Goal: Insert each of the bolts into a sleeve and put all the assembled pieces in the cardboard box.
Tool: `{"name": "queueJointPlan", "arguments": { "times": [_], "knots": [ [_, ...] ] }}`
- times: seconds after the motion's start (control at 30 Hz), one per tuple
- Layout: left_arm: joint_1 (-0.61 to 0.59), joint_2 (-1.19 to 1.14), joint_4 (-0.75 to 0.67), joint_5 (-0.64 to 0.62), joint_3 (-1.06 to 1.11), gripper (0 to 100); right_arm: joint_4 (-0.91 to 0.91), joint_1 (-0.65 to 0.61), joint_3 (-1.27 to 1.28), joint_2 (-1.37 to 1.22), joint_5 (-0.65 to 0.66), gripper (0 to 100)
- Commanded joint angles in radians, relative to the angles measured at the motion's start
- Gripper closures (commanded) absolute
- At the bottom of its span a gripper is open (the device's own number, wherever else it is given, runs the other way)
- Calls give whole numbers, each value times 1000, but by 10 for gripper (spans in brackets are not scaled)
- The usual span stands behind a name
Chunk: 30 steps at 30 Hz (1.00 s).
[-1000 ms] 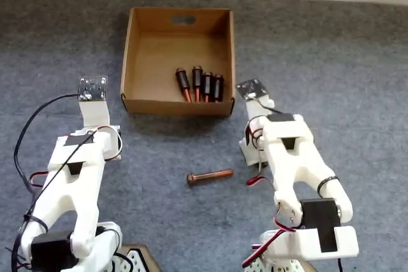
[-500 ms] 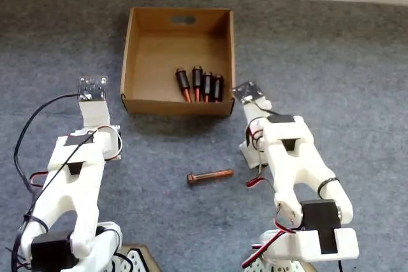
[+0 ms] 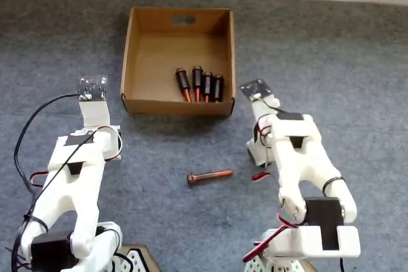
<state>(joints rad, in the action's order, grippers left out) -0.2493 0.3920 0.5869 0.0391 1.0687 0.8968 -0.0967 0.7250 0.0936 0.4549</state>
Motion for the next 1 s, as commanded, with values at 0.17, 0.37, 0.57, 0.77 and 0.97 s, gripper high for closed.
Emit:
{"name": "queueJointPlan", "arguments": {
  "times": [0.17,0.37,0.57,0.77,0.97],
  "knots": [
    [12,2,-15,-11,-2,973,196,-1,30,604,9,992],
    [21,2,-12,-9,-2,973,-21,-44,323,954,-133,992],
    [31,2,-8,-9,-2,972,-295,-99,585,1125,-338,992],
    [77,2,8,-6,-7,970,-562,-131,713,1158,-390,992],
    [99,2,26,-6,-15,970,-805,-133,909,1164,-393,992]
  ]
}}
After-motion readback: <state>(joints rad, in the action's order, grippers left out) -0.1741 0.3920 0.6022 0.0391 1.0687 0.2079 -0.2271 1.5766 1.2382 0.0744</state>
